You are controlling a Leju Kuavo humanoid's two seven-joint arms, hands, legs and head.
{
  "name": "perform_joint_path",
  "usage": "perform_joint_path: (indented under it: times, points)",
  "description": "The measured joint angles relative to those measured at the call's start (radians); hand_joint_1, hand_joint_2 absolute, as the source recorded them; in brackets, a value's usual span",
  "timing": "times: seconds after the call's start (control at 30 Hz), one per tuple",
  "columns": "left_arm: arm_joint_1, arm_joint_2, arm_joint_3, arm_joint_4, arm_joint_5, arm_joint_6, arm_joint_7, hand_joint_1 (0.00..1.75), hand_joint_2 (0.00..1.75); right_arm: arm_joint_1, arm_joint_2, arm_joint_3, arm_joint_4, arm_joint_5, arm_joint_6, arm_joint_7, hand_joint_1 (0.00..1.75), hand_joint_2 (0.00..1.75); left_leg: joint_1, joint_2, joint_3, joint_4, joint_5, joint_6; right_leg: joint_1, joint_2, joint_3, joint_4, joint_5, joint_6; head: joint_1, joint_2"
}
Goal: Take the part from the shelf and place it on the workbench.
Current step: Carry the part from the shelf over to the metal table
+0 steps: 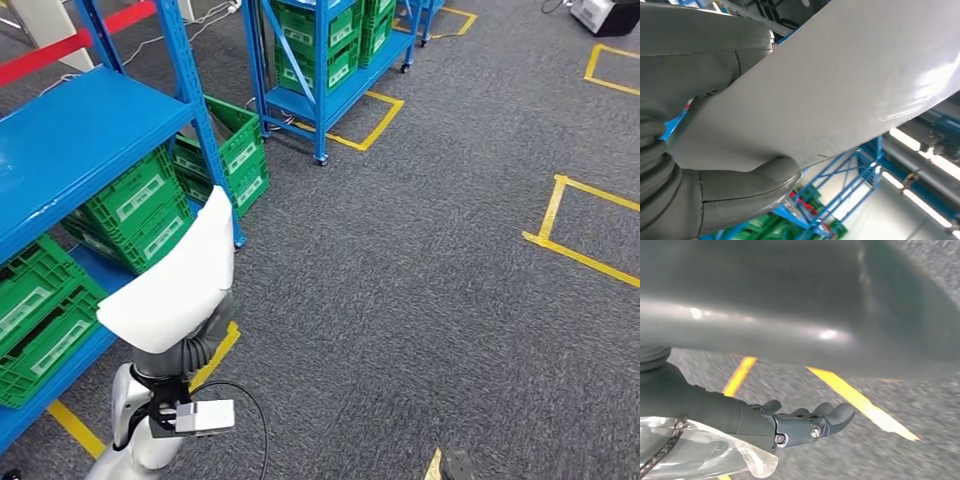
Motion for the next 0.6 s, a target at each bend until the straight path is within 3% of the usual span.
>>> perform_joint_path:
  times: [0.03, 0.1, 0.13, 0.17, 0.23, 0.3, 0.37, 0.4, 0.43, 0.5, 0.57, 0.6]
  points:
    - [0.000, -0.002, 0.000, 0.001, -0.006, 0.000, 0.000, 1.75, 1.75, 0.002, -0.001, -0.006, 0.000, -0.002, 0.005, 0.000, 0.00, 0.00, 0.000, 0.016, 0.001, -0.003, 0.002, 0.002, 0.000, -0.035, -0.029, 0.056, -0.030, 0.003, 0.002, 0.000]
    - [0.001, -0.002, 0.001, 0.003, -0.016, 0.000, 0.000, 1.75, 1.75, -0.002, 0.000, -0.020, 0.004, -0.005, 0.019, -0.006, 0.00, 0.00, -0.003, 0.049, -0.002, -0.003, 0.002, 0.004, -0.003, -0.066, -0.094, 0.187, -0.087, 0.010, 0.004, 0.000]
    - [0.002, -0.001, 0.001, 0.005, -0.018, -0.001, 0.001, 1.75, 1.75, -0.005, 0.001, -0.026, 0.010, -0.005, 0.026, -0.012, 0.00, 0.00, -0.004, 0.065, -0.003, -0.003, 0.002, 0.004, -0.004, -0.071, -0.111, 0.226, -0.096, 0.013, 0.004, 0.000]
    - [0.001, 0.001, 0.002, 0.007, -0.017, 0.000, 0.005, 1.75, 1.75, -0.009, 0.002, -0.032, 0.018, -0.005, 0.033, -0.019, 0.00, 0.00, -0.004, 0.081, -0.004, -0.003, 0.001, 0.004, -0.005, -0.075, -0.108, 0.228, -0.088, 0.016, 0.004, 0.000]
    - [-0.001, 0.005, 0.003, 0.011, -0.008, 0.000, 0.017, 1.75, 1.75, -0.023, 0.005, -0.042, 0.037, -0.005, 0.045, -0.035, 0.00, 0.00, -0.004, 0.109, -0.002, -0.002, -0.001, 0.001, -0.006, -0.096, -0.040, 0.116, -0.031, 0.017, 0.004, 0.000]
    - [-0.006, 0.010, 0.003, 0.014, 0.010, 0.000, 0.028, 1.75, 1.75, -0.046, 0.012, -0.050, 0.056, -0.005, 0.050, -0.047, 0.00, 0.00, -0.010, 0.131, 0.000, 0.000, -0.005, -0.008, -0.002, -0.140, 0.038, -0.015, 0.006, 0.010, 0.004, 0.000]
    - [-0.015, 0.014, 0.003, 0.019, 0.021, 0.000, 0.035, 1.75, 1.75, -0.069, 0.019, -0.057, 0.075, -0.004, 0.055, -0.055, 0.00, 0.00, -0.017, 0.149, 0.001, 0.003, -0.006, -0.018, 0.003, -0.154, 0.061, -0.055, 0.010, -0.003, 0.003, 0.000]
    - [-0.018, 0.015, 0.003, 0.021, 0.022, 0.000, 0.039, 1.75, 1.75, -0.077, 0.022, -0.060, 0.086, -0.002, 0.060, -0.058, 0.00, 0.00, -0.016, 0.158, 0.002, 0.003, -0.006, -0.023, 0.003, -0.141, 0.060, -0.055, 0.014, -0.011, 0.001, 0.000]
    - [-0.020, 0.016, 0.003, 0.024, 0.020, 0.000, 0.040, 1.75, 1.75, -0.083, 0.024, -0.061, 0.096, 0.001, 0.065, -0.060, 0.00, 0.00, -0.014, 0.159, 0.003, 0.005, -0.010, -0.029, 0.002, -0.130, 0.059, -0.056, 0.015, -0.017, 0.001, 0.000]
    - [-0.018, 0.021, 0.004, 0.026, 0.014, 0.000, 0.038, 1.75, 1.75, -0.092, 0.031, -0.062, 0.113, 0.008, 0.075, -0.063, 0.00, 0.00, -0.008, 0.116, -0.008, 0.040, -0.041, -0.039, -0.001, -0.109, 0.059, -0.059, 0.020, -0.030, 0.000, 0.000]
    - [-0.005, 0.032, 0.012, 0.028, 0.011, 0.000, 0.033, 1.75, 1.75, -0.105, 0.037, -0.062, 0.132, 0.013, 0.086, -0.066, 0.00, 0.00, -0.005, 0.055, -0.055, 0.156, -0.106, -0.044, -0.002, -0.082, 0.058, -0.060, 0.023, -0.038, -0.001, 0.000]
    - [0.005, 0.038, 0.017, 0.029, 0.011, 0.000, 0.030, 1.75, 1.75, -0.112, 0.038, -0.062, 0.143, 0.015, 0.089, -0.068, 0.00, 0.00, -0.005, 0.042, -0.086, 0.227, -0.137, -0.044, -0.001, -0.067, 0.057, -0.059, 0.024, -0.041, -0.002, 0.000]
